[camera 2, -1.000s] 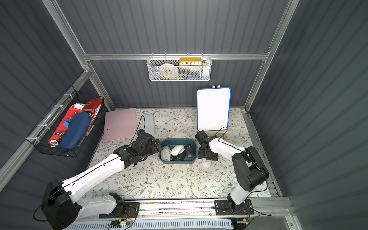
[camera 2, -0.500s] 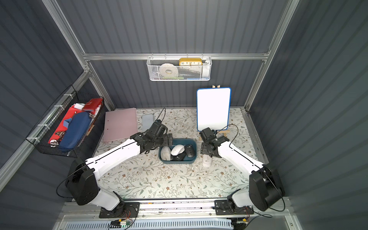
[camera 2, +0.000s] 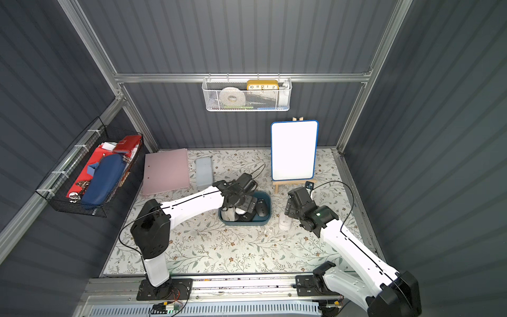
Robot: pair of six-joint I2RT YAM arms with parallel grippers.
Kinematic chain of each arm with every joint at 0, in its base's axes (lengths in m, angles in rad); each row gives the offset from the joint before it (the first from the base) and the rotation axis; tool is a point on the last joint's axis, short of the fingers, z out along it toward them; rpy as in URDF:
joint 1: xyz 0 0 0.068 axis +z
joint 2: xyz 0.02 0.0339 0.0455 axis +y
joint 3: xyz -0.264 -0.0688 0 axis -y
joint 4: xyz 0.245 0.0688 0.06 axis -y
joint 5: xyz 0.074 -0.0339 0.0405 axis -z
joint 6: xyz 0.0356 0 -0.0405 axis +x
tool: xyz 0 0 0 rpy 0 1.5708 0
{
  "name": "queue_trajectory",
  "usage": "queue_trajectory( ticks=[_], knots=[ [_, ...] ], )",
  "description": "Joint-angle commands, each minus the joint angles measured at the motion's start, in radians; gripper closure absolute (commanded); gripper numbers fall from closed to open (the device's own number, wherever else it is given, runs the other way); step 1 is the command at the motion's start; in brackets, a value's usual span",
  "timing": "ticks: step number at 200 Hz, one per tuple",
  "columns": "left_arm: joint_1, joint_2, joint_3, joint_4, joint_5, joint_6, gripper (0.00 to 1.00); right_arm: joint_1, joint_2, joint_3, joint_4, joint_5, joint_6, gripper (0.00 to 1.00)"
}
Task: Take out the mouse from the storage box
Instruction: Pick up the mouse from the storage box.
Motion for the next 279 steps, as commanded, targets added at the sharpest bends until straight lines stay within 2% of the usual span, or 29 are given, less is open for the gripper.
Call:
queue_trajectory(
  ticks=[1,40,86,128,181,279],
  knots=[
    [-0.038,0.076,0.051,-0.098,-0.061,0.072,0.01,-0.005,-0.004,-0.013,0.021,0.032,-0.001,0.16],
    [-0.064,0.173,0.134,-0.139,-0.133,0.080,0.01,-0.004,-0.012,-0.012,0.003,0.021,-0.004,0.16],
    [-0.068,0.253,0.187,-0.176,-0.240,0.042,0.12,-0.004,-0.023,-0.022,0.009,0.010,-0.001,0.17],
    [-0.067,0.256,0.182,-0.159,-0.276,0.021,0.16,-0.004,-0.013,-0.024,0.009,0.002,-0.002,0.17],
    [-0.067,0.232,0.173,-0.135,-0.308,0.009,0.32,-0.005,0.003,-0.021,0.014,-0.020,0.003,0.17],
    [-0.067,0.201,0.155,-0.116,-0.355,-0.024,0.47,-0.005,0.013,0.006,0.013,-0.024,-0.004,0.18]
  ],
)
